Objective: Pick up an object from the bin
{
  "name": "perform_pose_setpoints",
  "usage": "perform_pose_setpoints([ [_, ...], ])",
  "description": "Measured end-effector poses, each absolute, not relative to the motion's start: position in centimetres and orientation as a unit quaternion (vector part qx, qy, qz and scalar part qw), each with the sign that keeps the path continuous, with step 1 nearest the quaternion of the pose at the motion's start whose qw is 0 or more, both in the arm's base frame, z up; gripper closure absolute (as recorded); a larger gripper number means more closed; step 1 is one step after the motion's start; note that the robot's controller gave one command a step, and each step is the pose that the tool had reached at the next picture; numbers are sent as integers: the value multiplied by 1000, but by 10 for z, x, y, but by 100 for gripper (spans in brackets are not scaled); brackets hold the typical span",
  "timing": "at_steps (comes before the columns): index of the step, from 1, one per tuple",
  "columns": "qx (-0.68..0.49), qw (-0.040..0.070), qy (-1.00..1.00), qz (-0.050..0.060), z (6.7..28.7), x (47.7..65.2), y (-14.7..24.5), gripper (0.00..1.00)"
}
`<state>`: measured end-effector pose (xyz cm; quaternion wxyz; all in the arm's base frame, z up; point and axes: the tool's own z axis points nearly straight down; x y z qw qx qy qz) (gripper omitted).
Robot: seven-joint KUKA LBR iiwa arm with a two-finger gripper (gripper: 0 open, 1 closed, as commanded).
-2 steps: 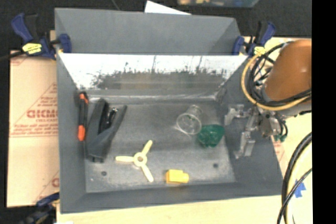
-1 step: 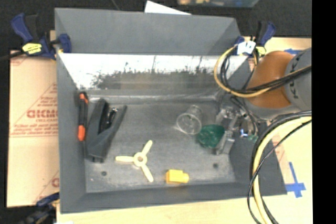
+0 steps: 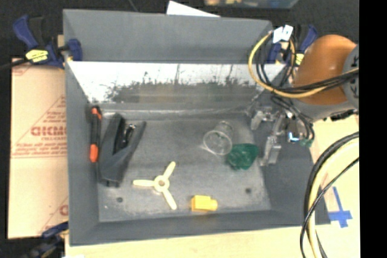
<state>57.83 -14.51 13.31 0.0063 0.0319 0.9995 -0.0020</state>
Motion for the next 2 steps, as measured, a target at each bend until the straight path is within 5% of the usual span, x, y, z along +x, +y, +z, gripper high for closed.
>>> perform_pose_setpoints([
  [1, 87, -2, 996, 0, 99, 576, -134, 0],
  [2, 54, 8, 998, -3, 71, 562, -134, 0],
])
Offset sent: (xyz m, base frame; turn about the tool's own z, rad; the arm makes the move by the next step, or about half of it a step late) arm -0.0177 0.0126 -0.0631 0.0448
